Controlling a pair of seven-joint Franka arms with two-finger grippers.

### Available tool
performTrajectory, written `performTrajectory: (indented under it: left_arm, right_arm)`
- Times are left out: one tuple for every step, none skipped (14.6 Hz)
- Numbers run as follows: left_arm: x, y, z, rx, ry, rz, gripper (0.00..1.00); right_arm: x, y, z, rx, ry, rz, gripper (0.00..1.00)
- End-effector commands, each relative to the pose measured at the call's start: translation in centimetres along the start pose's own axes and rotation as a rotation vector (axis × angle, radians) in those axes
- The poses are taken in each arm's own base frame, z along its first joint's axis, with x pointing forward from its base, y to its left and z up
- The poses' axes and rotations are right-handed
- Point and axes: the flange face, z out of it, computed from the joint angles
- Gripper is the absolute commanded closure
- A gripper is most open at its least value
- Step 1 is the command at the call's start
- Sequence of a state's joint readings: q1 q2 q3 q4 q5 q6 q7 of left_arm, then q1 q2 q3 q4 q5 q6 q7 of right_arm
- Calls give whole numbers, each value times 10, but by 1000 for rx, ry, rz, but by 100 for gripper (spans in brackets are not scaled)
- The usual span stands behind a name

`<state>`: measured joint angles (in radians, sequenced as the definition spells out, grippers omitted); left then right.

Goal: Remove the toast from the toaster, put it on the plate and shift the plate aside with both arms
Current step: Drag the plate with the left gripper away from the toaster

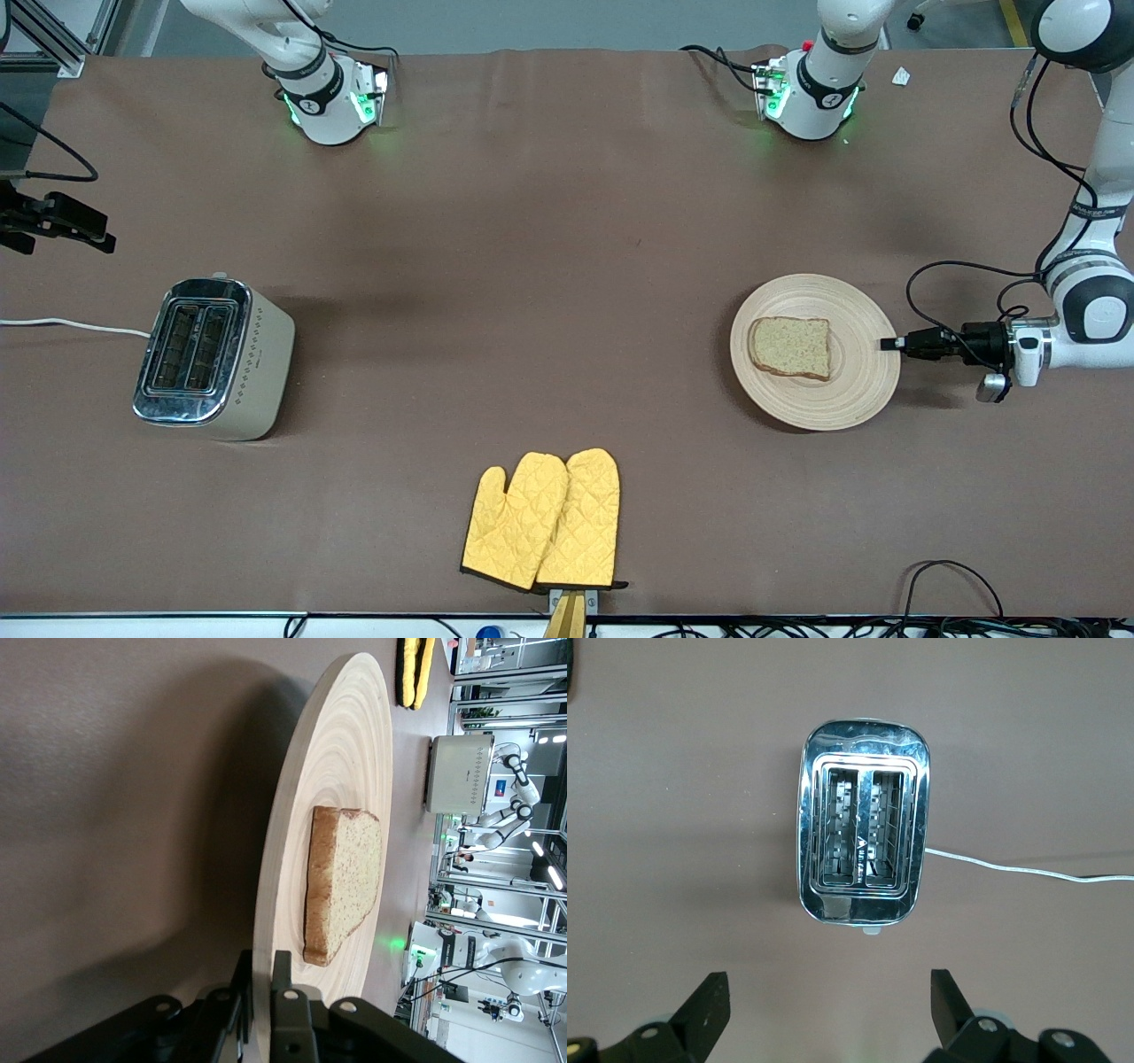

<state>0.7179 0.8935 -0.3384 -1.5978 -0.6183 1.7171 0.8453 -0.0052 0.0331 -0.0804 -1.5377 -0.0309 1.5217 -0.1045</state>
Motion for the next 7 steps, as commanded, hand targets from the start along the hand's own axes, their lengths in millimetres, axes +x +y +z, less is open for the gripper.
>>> performTrajectory:
  left_arm:
    - [8,6,-1,-27,-18,2,96]
    - [8,7,-3,-25,-16,-14,78]
    - [8,7,-5,-22,-15,-15,10]
    - [12,11,-13,-4,-10,-11,0]
    - [19,17,-29,57,-26,-3,0]
    - [23,23,-39,111,-62,-23,0]
    - [30,39,-46,141,-110,-42,0]
  right_arm:
    - [-7,-4,-8,-6,3,11,0]
    - [-7,-4,-7,-6,0,10,0]
    - [-7,-3,-7,-6,1,12,0]
    - [-7,-3,-7,-6,3,12,0]
    - [-7,-5,-7,-5,3,9,0]
    - [-7,-5,-8,-5,4,9,0]
    - [-7,-5,-8,-3,3,9,0]
